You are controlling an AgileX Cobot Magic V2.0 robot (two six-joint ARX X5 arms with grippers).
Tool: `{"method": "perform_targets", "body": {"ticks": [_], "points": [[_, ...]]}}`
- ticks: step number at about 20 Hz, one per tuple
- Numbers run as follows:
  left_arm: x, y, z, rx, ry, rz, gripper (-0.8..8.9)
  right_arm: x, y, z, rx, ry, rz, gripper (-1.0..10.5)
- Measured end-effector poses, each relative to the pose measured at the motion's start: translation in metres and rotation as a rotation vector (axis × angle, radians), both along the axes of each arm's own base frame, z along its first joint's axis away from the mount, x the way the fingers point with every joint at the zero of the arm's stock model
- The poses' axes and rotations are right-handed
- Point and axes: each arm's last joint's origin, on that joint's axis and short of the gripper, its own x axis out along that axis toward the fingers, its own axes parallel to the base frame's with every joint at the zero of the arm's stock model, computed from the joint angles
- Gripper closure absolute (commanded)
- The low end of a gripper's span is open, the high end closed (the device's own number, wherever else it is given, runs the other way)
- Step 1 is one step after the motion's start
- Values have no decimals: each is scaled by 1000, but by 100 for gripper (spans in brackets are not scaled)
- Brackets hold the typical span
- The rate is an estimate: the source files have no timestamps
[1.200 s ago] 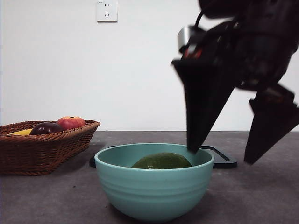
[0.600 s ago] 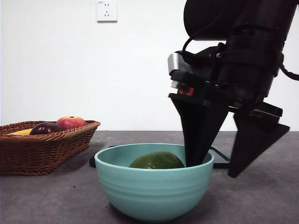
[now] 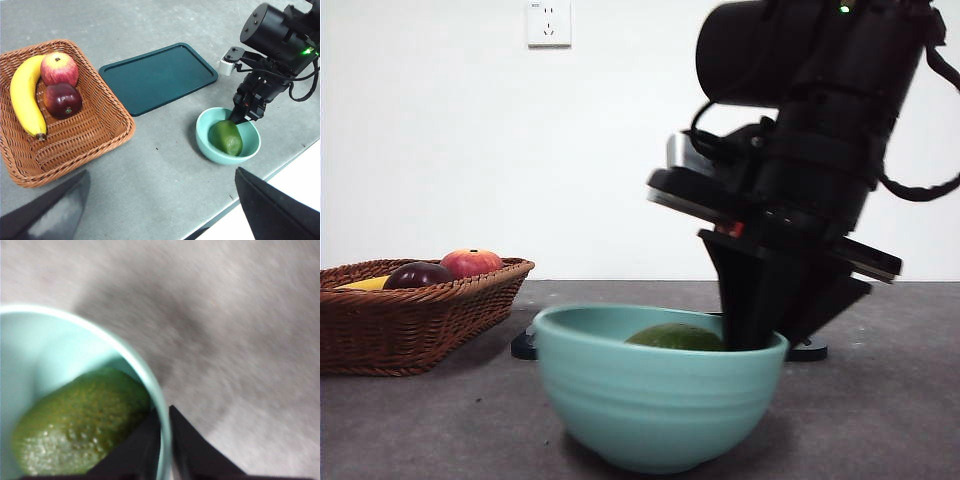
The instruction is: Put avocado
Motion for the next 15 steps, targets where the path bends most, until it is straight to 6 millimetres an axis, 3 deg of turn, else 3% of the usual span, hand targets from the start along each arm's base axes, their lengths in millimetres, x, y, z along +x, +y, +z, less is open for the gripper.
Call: {"method": "perform_targets", "body": {"ticks": [5,7,10,15], "points": [[0,0,0,0,0,0,346,4,3,13,-62,-19,-47,940],[0,0,0,0,0,0,346,17,4,29,-61,-38,-82,940],[0,0,0,1,0,0,346,55,3,56,-36,-70,-155,940],[0,0,0,3,-2,-2,346,121,2,73,-57,-77,-220,940]]}}
